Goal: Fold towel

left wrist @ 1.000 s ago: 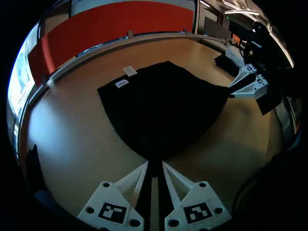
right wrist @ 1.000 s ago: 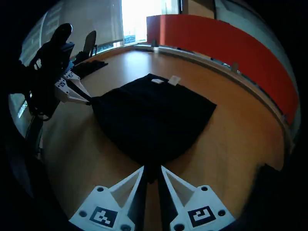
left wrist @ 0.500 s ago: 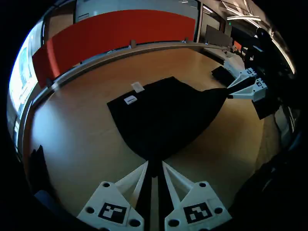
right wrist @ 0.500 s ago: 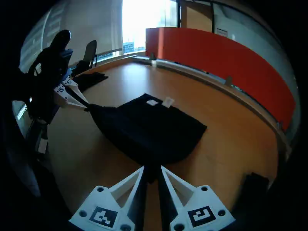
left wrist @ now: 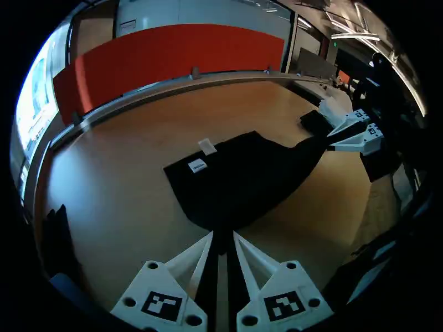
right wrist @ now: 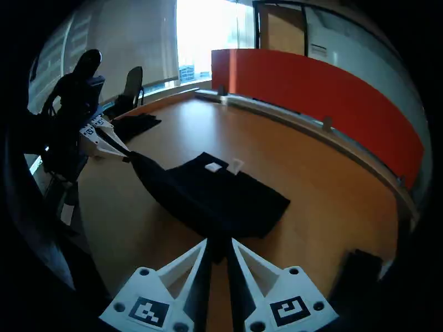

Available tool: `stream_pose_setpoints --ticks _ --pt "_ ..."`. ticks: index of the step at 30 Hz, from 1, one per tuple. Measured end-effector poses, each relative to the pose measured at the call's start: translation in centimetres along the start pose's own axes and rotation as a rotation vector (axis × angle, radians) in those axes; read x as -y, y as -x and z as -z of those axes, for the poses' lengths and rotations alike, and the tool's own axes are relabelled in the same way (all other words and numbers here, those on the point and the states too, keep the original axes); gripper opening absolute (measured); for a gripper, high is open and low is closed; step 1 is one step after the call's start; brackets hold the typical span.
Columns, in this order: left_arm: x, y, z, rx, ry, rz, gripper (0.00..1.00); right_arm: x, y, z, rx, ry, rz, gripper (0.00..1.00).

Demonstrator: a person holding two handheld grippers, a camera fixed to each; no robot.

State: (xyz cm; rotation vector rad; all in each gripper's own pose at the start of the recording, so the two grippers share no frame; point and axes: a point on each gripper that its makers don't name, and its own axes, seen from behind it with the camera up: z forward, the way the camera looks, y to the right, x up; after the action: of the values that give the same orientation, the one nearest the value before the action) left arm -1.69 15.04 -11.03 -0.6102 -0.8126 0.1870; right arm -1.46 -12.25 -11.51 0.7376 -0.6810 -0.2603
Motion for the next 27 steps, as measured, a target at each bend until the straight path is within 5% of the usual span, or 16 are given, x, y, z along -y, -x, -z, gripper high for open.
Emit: stream_pose_setpoints --ticks 27 --pt "-1.0 -1.1 3.3 -0.016 0.012 0.013 0.09 1.9 -1.1 3.1 -0.008 -0.021 0.003 0.16"
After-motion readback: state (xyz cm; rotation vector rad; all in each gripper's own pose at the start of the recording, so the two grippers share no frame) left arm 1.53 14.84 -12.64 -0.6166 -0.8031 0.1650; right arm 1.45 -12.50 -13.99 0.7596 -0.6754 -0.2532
